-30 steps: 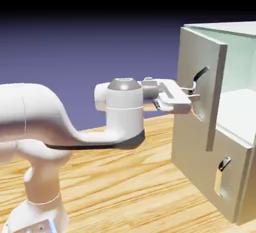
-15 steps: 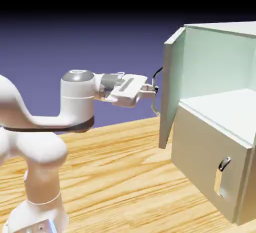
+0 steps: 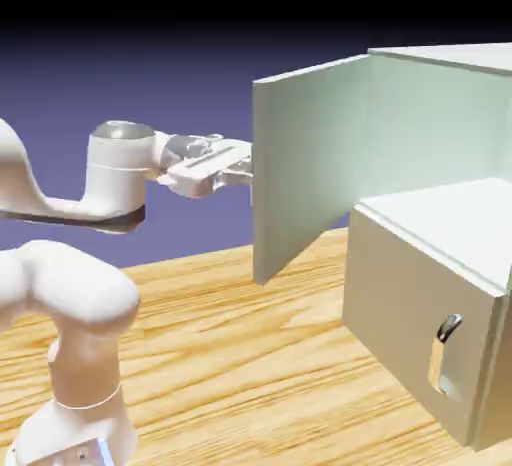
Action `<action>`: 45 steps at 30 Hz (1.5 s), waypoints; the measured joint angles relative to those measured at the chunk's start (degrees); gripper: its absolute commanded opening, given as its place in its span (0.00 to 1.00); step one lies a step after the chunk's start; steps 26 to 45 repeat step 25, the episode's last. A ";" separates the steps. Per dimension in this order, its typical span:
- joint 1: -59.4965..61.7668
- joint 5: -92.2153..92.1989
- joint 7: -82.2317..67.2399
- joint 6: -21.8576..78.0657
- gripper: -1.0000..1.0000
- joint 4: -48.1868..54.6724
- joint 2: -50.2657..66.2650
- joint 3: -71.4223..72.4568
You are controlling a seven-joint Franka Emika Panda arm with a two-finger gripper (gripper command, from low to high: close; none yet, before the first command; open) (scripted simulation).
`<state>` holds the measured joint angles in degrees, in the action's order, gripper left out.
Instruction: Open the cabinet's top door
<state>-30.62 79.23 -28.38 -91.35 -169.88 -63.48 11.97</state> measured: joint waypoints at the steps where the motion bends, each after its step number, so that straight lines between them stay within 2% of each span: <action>1: -0.01 -2.33 0.80 1.86 0.00 1.13 1.83 2.08; 12: 6.57 -21.86 10.31 22.18 0.00 19.07 24.55 21.34; 25: 17.49 -31.34 24.70 46.63 0.00 43.89 51.53 36.67; 45: 17.49 -31.34 24.70 46.63 0.00 43.89 51.53 36.67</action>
